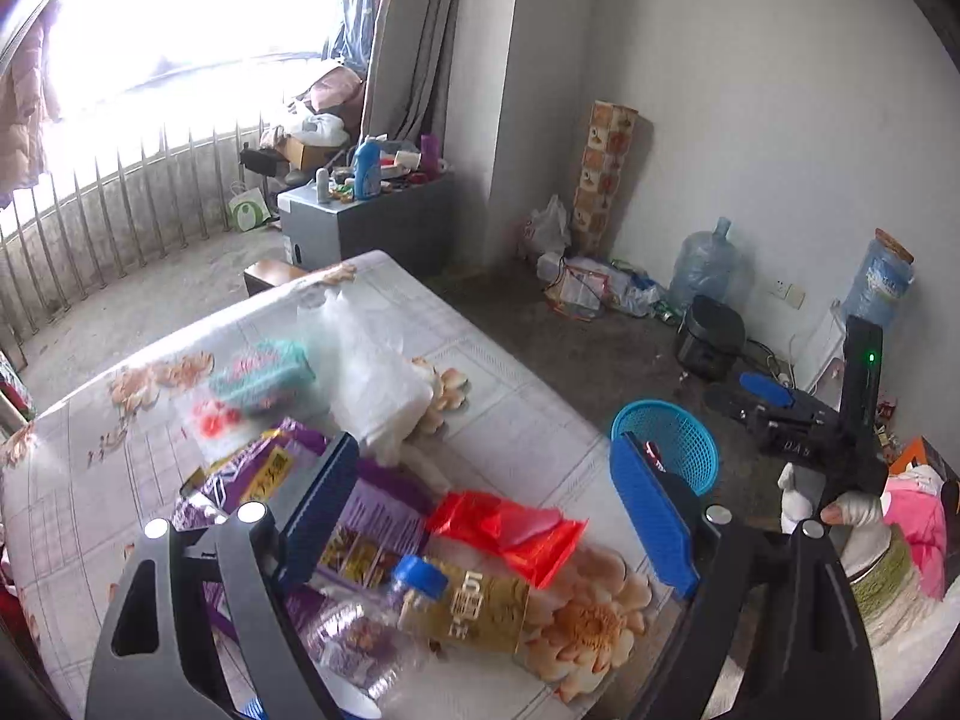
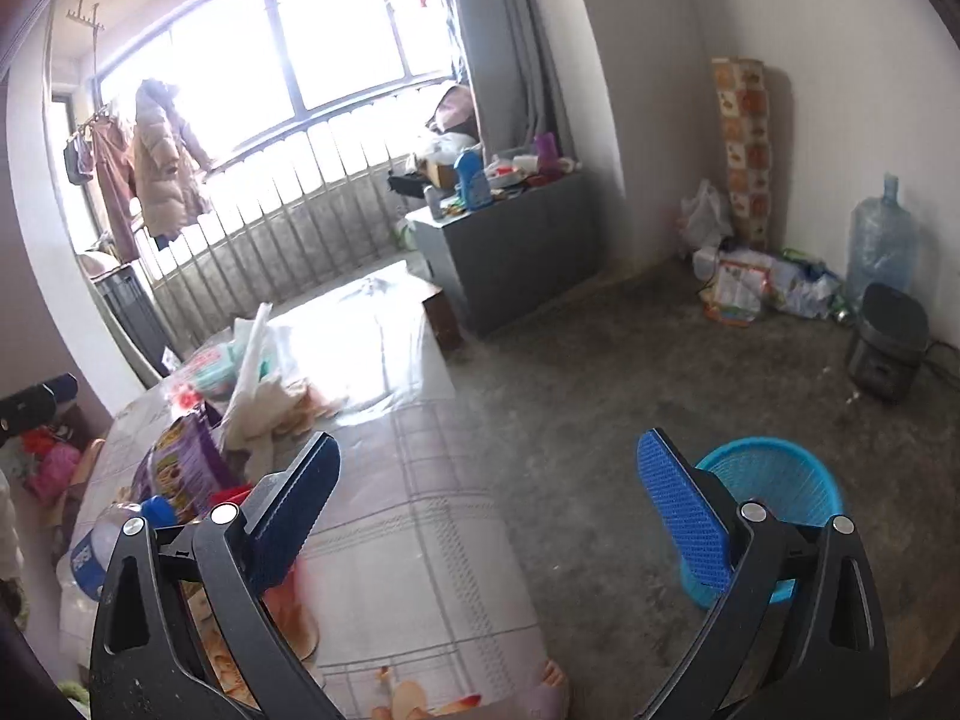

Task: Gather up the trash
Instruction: 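Move both open tools back toward the table, then grasp the gold package with the left tool while the right tool grasps the red wrapper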

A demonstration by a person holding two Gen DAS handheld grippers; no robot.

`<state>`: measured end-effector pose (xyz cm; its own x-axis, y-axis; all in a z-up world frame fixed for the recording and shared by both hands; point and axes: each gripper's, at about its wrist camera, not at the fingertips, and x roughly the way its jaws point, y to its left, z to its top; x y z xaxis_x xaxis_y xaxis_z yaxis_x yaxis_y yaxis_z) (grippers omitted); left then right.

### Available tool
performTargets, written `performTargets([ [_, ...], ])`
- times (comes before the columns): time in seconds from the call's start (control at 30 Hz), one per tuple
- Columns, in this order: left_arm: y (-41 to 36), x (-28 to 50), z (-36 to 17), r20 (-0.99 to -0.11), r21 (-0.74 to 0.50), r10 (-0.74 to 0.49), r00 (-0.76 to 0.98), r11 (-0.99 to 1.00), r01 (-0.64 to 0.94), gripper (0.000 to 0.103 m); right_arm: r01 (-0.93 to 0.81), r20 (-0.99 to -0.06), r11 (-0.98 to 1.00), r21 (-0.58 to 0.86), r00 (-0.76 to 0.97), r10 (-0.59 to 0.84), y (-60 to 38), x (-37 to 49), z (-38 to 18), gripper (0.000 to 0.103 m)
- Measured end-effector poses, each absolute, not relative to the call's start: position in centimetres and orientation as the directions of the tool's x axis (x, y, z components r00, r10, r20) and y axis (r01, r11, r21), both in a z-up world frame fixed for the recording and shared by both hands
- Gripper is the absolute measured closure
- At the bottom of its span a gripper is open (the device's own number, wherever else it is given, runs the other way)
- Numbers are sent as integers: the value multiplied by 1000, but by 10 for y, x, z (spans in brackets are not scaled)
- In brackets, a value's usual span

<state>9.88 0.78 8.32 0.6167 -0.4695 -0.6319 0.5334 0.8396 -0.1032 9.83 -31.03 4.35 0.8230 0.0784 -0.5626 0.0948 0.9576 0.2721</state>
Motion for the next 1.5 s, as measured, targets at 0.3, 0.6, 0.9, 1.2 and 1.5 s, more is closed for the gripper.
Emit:
performTargets([
  [0.3, 21, 65, 37, -680, -41, -409, 608, 849, 526, 32, 30, -616, 906, 423, 743, 262, -271, 94, 39, 28],
  [0.6, 27, 53, -4, -738, -150, -476, 478, 806, 573, 58, -33, -663, 882, 470, 647, 377, -230, 106, 26, 45],
  [0.9, 28, 74, -29, -766, -231, -479, 428, 827, 512, 58, -58, -696, 868, 492, 573, 433, -217, 123, 15, 47],
  [1.2, 24, 86, -47, -795, -299, -498, 347, 819, 490, 48, -151, -733, 879, 452, 498, 463, -201, 147, 4, 47],
  [1.5, 29, 98, -56, -775, -366, -527, 349, 824, 432, 47, -242, -765, 868, 434, 409, 497, -188, 157, -4, 59],
])
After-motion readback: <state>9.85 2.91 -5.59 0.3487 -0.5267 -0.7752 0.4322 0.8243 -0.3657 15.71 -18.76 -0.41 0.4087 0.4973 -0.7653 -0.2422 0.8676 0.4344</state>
